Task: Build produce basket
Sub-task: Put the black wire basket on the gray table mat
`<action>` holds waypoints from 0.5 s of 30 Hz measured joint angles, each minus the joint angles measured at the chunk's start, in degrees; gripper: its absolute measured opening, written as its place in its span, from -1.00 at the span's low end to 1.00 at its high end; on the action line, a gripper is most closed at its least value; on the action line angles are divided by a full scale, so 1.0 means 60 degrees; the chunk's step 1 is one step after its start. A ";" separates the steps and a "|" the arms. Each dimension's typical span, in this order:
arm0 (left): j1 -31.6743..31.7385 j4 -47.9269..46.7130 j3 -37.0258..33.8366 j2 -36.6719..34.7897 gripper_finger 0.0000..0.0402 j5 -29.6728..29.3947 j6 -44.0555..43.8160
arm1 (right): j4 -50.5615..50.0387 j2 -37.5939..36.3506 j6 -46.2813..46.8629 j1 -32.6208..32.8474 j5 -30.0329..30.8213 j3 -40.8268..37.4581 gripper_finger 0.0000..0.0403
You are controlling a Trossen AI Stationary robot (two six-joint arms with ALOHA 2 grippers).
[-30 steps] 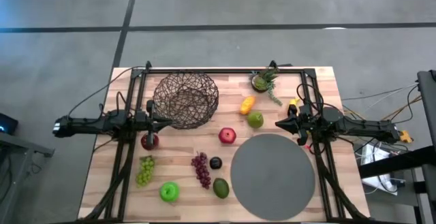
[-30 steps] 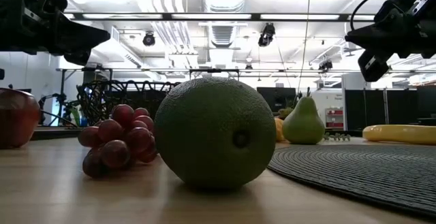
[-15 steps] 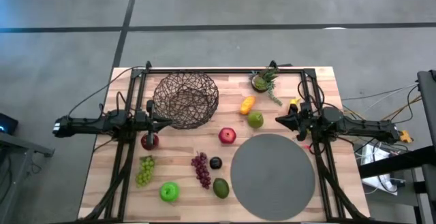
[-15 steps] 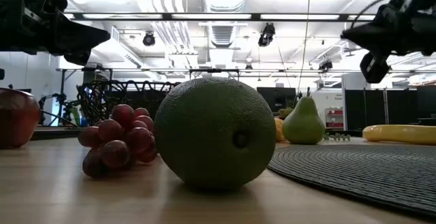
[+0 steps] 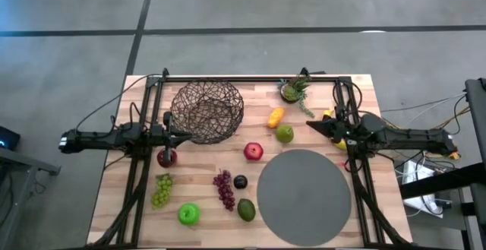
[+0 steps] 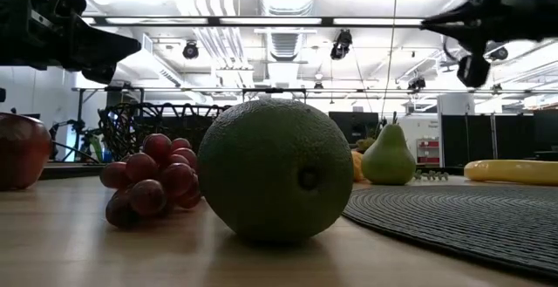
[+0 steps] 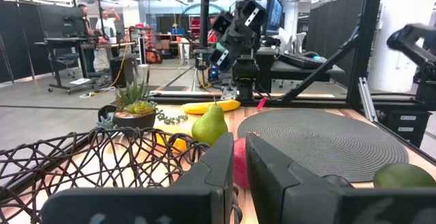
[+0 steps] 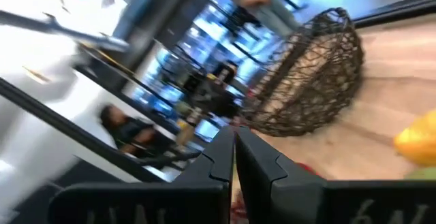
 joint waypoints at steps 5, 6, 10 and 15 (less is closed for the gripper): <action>0.0003 0.0003 0.0000 0.0003 -0.89 0.0000 -0.0003 | -0.0481 0.2997 -0.1759 -0.0031 0.0197 0.2254 -0.96; -0.0001 0.0000 0.0000 0.0003 -0.89 0.0000 0.0000 | -0.0642 0.3634 -0.2139 -0.0079 0.0202 0.2752 -0.96; -0.0001 -0.0001 0.0000 0.0001 -0.89 0.0000 -0.0001 | -0.1336 0.6224 -0.3310 -0.0376 0.0139 0.4967 -0.96; 0.0003 0.0003 0.0000 -0.0001 -0.89 -0.0002 -0.0001 | -0.3005 0.9280 -0.5426 -0.0753 -0.0885 0.7757 -0.95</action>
